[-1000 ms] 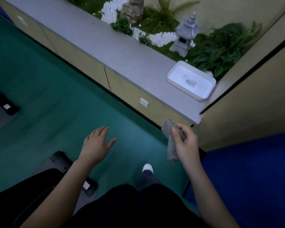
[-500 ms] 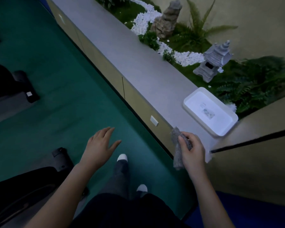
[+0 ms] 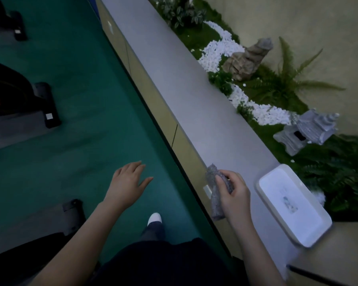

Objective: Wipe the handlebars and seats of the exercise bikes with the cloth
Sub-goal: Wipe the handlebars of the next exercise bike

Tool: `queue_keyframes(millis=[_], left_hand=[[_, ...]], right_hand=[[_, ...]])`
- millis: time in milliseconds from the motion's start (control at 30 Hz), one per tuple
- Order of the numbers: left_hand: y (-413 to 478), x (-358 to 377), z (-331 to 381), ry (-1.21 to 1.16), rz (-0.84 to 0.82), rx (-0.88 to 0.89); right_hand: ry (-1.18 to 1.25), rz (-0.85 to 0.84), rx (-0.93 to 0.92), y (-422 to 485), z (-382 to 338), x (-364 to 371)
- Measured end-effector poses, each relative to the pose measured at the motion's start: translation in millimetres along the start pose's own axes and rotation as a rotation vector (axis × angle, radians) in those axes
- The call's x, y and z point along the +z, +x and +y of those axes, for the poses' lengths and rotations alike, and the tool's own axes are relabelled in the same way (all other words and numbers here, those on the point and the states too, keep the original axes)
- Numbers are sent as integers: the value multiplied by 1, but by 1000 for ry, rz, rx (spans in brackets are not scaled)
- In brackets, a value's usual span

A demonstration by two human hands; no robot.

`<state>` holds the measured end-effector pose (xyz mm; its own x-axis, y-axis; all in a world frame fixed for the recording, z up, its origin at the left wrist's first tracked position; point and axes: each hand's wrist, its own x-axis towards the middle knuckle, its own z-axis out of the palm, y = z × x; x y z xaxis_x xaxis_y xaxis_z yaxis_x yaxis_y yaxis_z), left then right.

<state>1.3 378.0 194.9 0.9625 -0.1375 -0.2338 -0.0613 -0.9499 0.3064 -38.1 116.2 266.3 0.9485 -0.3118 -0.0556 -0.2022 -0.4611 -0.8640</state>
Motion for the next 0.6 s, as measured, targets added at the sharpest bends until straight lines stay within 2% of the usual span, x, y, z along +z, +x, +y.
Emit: queue_keyframes(millis=[300, 600], left_hand=[[42, -28, -68, -13, 54, -235], [83, -36, -111, -60, 53, -571]], right_hand=[[-19, -225, -124, 91, -46, 84], [-35, -522, -246, 199, -88, 175]])
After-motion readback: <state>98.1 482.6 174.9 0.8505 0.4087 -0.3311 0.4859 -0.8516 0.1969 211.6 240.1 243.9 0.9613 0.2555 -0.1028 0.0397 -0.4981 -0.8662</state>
